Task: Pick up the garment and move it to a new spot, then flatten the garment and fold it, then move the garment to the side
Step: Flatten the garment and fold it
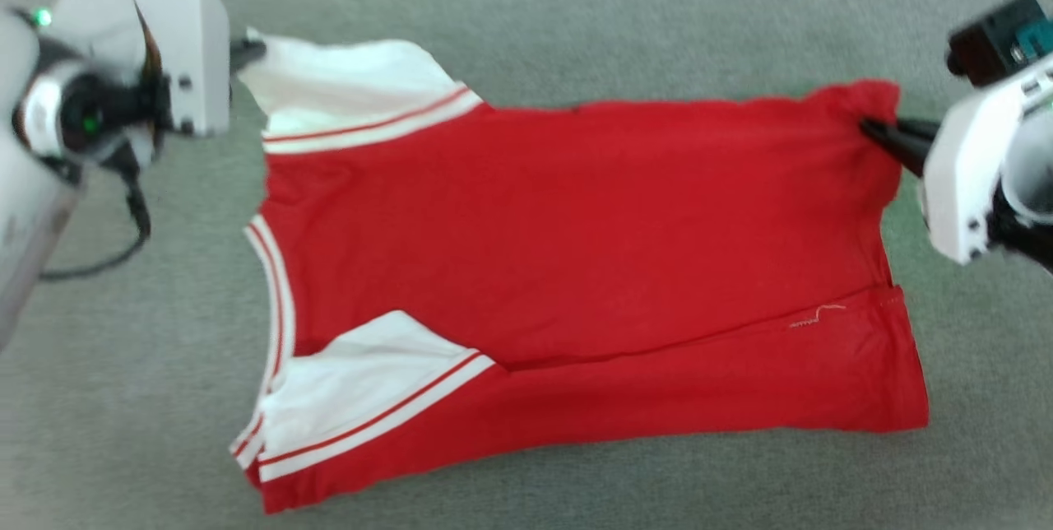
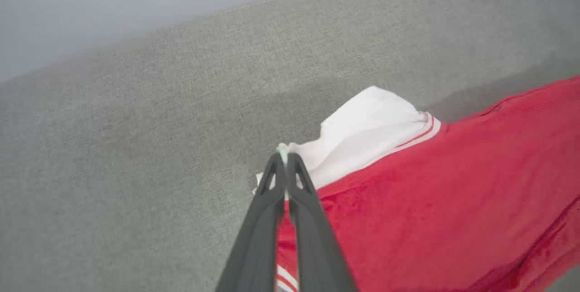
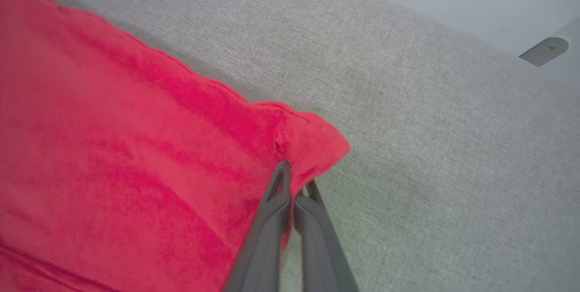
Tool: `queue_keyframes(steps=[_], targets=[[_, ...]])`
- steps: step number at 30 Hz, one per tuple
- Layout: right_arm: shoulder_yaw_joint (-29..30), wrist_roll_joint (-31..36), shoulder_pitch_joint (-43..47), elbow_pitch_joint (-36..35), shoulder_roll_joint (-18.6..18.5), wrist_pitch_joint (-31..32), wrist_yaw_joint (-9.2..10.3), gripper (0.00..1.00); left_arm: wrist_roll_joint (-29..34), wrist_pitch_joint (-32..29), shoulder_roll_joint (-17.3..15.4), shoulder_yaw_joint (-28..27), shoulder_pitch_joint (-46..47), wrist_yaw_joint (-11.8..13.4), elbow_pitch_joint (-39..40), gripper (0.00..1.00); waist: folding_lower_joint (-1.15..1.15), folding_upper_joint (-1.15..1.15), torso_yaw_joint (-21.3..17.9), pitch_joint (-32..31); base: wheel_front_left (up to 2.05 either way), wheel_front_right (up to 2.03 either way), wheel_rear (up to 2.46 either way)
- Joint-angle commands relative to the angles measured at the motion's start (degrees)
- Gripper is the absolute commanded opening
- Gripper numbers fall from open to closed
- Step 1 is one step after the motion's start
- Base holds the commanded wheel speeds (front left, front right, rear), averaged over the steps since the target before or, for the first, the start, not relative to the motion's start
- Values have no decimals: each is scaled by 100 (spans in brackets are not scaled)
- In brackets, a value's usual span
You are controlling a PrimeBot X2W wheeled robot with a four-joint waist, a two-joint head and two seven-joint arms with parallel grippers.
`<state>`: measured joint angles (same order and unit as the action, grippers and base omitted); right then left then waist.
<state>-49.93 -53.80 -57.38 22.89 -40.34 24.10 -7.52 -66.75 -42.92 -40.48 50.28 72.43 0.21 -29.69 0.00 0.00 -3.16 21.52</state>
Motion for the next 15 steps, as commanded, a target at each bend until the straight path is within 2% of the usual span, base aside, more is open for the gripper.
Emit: queue_keyframes(steps=[1,10,12,15], targets=[[6,-80,173,-81,-143,-52,7,0,-32,-28,-150,-6,-215,135,296,0,0,0,289,-351,0,0,0],[48,-311,1139,-698,-746,-172,7,0,-424,27,-1272,-45,-1866,1463,3033,0,0,0,439,-616,0,0,0],[54,-360,1383,-773,-812,-147,7,0,-511,99,-1465,-15,-2230,1661,3374,0,0,0,456,-647,0,0,0],[73,-385,1691,-826,-853,-113,7,0,-707,255,-1513,34,-2715,1801,3678,0,0,0,474,-670,0,0,0]])
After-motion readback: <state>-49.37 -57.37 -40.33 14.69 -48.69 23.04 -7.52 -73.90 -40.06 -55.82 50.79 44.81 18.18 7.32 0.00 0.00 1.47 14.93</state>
